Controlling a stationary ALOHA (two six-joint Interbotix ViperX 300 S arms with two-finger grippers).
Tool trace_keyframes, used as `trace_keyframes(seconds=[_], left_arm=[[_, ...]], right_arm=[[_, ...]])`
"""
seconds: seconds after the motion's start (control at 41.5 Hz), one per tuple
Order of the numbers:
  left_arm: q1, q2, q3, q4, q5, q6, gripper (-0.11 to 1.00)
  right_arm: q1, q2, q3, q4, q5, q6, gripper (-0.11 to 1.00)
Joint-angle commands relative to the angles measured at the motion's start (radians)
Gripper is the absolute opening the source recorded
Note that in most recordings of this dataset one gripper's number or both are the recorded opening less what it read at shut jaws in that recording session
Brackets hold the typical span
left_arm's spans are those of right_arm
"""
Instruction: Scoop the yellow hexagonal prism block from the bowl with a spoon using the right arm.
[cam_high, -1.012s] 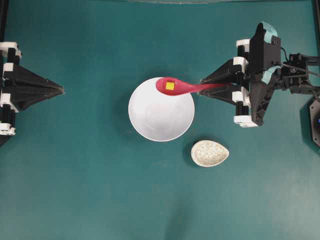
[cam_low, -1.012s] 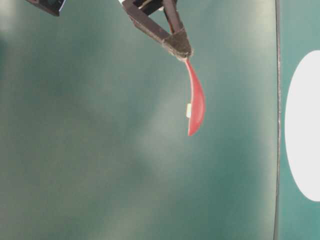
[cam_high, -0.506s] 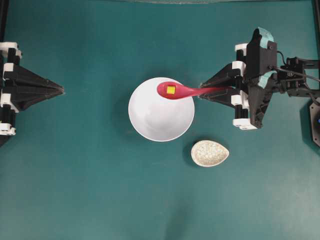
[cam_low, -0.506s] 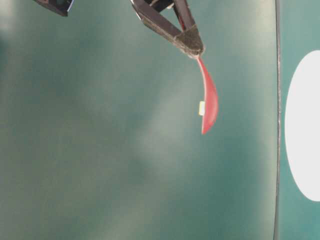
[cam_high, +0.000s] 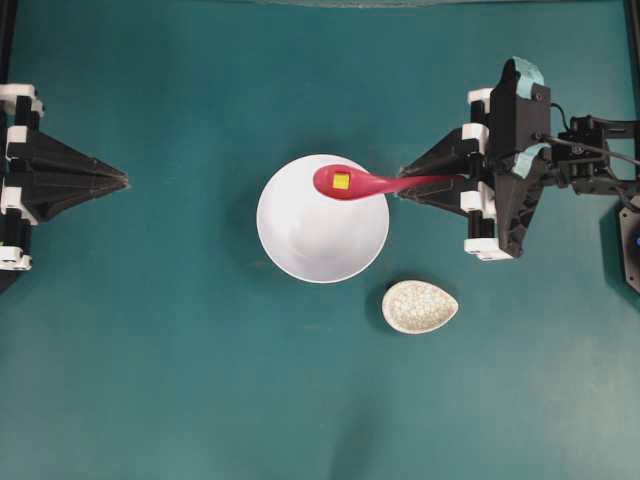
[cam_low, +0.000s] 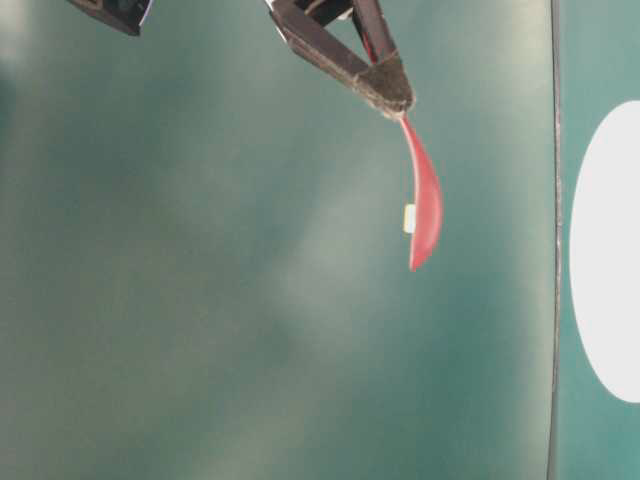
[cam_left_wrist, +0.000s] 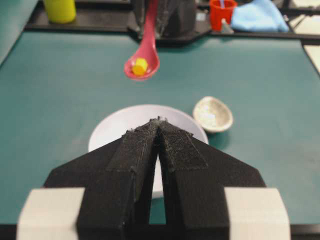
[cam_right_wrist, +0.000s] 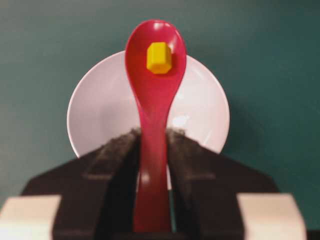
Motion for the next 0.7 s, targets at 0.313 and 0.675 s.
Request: trace_keyframes(seconds=[0.313, 0.675], left_arm=[[0.002, 0.014, -0.026, 0.003, -0.006, 0.0, 0.02], [0.002, 0.018, -0.025, 0.003, -0.006, 0.0, 0.02]], right_arm=[[0.003, -0.009, -0.012, -0.002, -0.012, -0.002, 0.25], [0.003, -0.009, -0.012, -0.002, -0.018, -0.002, 0.25]])
